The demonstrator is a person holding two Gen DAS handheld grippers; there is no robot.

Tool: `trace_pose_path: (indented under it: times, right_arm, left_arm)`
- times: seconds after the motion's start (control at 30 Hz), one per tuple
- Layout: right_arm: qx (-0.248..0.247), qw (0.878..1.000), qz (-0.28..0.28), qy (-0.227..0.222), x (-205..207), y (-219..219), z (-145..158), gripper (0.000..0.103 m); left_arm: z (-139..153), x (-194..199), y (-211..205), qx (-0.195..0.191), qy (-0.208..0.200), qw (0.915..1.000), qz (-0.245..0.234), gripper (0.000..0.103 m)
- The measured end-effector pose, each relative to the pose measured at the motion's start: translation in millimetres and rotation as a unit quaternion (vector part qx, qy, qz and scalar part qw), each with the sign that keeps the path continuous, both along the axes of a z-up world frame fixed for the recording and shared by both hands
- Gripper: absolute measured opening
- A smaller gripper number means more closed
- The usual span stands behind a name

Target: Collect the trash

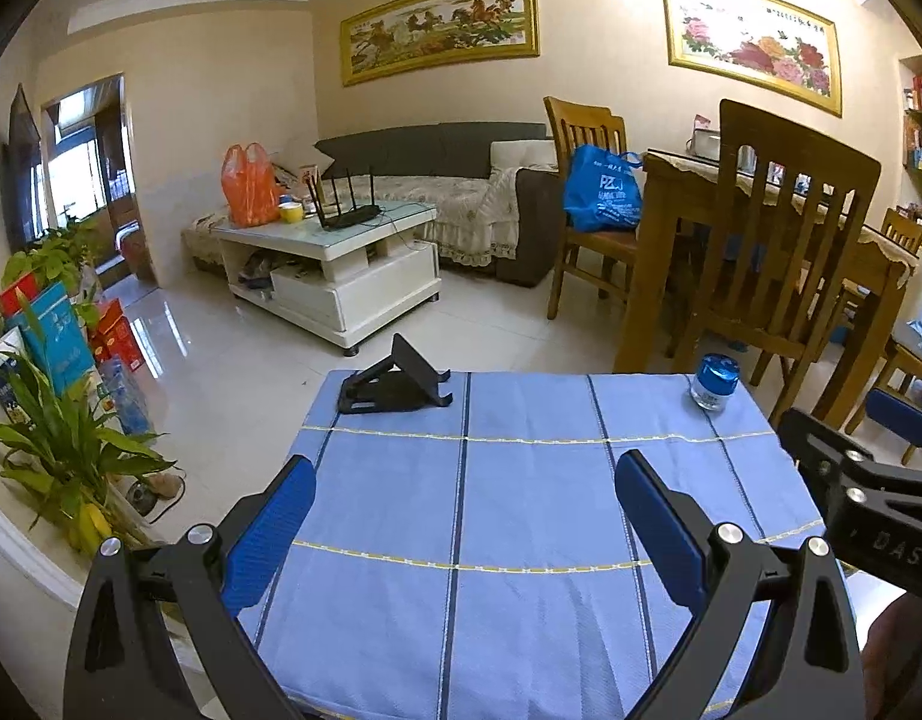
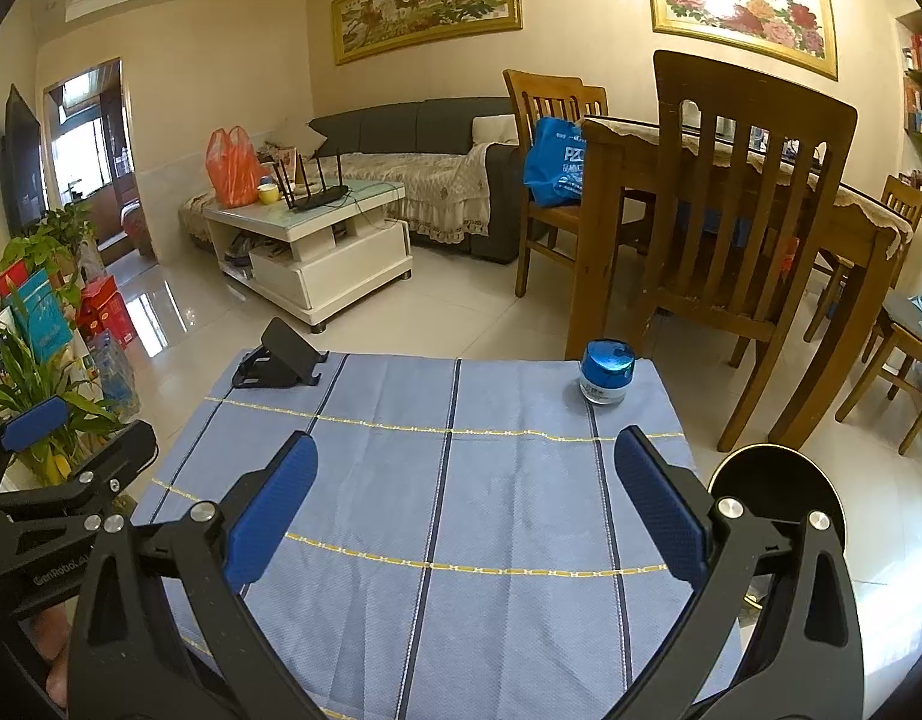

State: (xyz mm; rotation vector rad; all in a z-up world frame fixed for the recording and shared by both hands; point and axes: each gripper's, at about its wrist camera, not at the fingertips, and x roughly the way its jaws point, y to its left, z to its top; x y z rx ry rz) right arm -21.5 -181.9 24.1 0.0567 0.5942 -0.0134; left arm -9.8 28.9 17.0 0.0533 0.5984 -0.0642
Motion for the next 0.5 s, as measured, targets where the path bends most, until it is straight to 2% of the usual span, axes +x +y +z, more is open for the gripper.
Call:
trace_pose_path:
  times: [0.1,0.2,0.3,0.4,0.5]
  right_arm:
    - [0.000,1.000,0.001,0.002,0,0,-1,0.098]
    - [-0.001,1.000,0.000,0.002,2,0,-2,0.098]
    - [0.002,1.000,-0.003,0.005,2,-1,-4,0.098]
    - [0.008,1.000,-0.006,0.009,2,-4,-6,0.098]
    - [0.008,1.000,-0.009,0.012,3,-6,-8,0.098]
  left_arm:
    - [1,-4,-2,0.008,-0.010,0.9999,0.009,0.097]
    - [-3,0,-4,0.026,0.005,0.9996,0.013,0.097]
    - [-7,6,-4,0.056,0.001,0.9981,0.026,0.096]
    - [-9,7,-4,0.089,-0.015,0.9941,0.060,0.097]
    - [-9,10,2,0.076,-0.009,0.9956,0.054,0.096]
